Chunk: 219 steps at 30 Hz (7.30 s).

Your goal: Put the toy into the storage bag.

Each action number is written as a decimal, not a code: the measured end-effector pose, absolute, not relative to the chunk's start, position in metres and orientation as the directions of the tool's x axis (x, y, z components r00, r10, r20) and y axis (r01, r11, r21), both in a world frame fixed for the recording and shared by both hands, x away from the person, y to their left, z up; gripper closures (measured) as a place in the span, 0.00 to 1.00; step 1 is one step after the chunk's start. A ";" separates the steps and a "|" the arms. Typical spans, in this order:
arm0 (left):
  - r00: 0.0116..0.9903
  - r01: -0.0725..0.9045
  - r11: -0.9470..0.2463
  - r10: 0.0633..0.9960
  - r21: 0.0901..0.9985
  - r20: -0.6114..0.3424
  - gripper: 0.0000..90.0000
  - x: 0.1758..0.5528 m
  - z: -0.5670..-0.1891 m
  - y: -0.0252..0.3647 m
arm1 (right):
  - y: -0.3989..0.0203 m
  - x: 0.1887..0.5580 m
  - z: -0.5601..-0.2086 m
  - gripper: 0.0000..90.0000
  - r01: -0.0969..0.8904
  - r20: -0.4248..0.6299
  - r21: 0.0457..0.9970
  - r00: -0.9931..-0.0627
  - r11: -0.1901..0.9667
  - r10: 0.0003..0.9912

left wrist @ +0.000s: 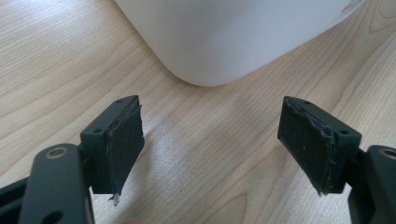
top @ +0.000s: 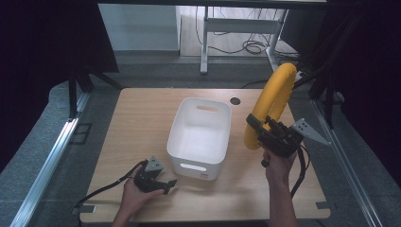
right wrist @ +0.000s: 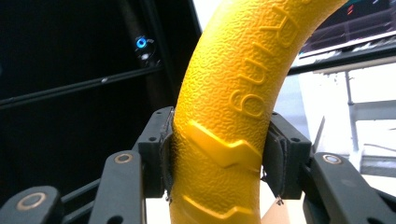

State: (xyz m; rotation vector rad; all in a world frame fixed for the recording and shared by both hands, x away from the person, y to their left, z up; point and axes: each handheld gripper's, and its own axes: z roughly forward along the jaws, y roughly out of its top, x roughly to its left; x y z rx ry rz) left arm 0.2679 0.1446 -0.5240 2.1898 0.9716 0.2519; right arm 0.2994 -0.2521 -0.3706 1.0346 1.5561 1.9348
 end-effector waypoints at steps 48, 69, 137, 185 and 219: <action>0.700 0.572 -0.461 0.705 0.679 -0.111 0.25 0.268 -0.525 0.144 | -0.198 0.286 -0.322 0.55 -0.045 0.189 0.964 -0.571 -0.260 0.799; 0.705 0.571 -0.470 0.701 0.673 -0.108 0.25 0.268 -0.525 0.144 | -0.168 0.294 -0.308 0.55 -0.042 0.197 0.959 -0.614 -0.281 0.765; 0.711 0.569 -0.479 0.695 0.669 -0.108 0.24 0.269 -0.525 0.145 | -0.076 0.310 -0.341 0.55 0.068 0.261 0.953 -0.677 -0.295 0.688; 0.714 0.573 -0.489 0.691 0.658 -0.109 0.24 0.270 -0.527 0.144 | -0.049 0.295 -0.377 0.55 0.070 0.300 0.941 -0.630 -0.333 0.716; 0.712 0.579 -0.488 0.693 0.653 -0.113 0.24 0.270 -0.530 0.142 | -0.039 0.289 -0.412 0.53 0.162 0.323 0.945 -0.604 -0.284 0.729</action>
